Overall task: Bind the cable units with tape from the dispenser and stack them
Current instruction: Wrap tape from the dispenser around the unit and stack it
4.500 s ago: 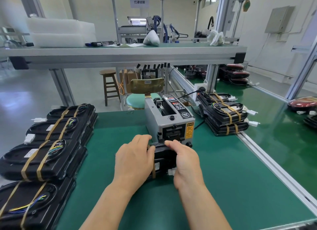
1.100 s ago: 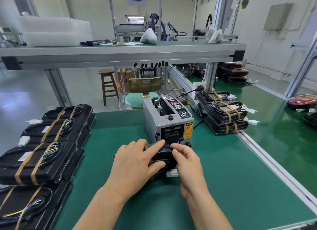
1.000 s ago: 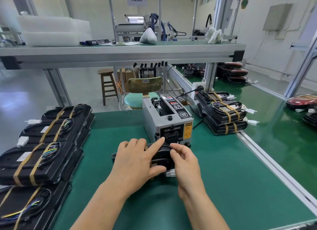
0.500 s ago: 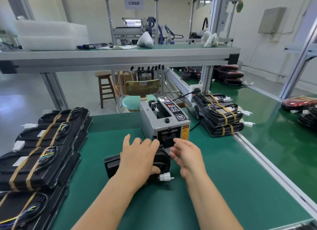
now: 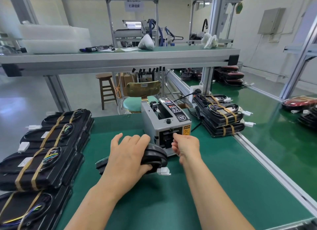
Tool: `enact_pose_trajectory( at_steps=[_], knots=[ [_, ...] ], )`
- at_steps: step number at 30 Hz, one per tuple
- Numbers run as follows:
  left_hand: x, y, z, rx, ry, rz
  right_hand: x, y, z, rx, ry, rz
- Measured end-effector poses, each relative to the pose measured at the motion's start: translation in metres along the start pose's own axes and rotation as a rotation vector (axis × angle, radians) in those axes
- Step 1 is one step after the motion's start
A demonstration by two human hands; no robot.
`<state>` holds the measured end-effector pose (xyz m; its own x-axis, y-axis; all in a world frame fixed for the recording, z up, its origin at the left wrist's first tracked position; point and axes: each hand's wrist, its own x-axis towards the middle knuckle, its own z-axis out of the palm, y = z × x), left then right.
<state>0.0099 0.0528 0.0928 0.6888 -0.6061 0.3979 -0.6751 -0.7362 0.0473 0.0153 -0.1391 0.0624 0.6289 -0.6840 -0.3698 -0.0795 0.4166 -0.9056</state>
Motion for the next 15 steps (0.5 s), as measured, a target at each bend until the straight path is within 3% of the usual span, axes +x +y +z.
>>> enact_pose_trajectory(
  at_steps=[6, 11, 15],
  knots=[
    [-0.002, 0.001, -0.006, -0.252, 0.088, -0.043, -0.002, 0.001, 0.004, -0.054, 0.04, -0.04],
    [-0.009, 0.006, -0.006, -0.481, 0.173, -0.044, -0.009, -0.001, 0.007, -0.25, 0.089, -0.143],
    [-0.016, 0.0, 0.003, -0.468, 0.2, -0.017, -0.02, -0.002, -0.001, 0.02, 0.017, -0.107]
  ],
)
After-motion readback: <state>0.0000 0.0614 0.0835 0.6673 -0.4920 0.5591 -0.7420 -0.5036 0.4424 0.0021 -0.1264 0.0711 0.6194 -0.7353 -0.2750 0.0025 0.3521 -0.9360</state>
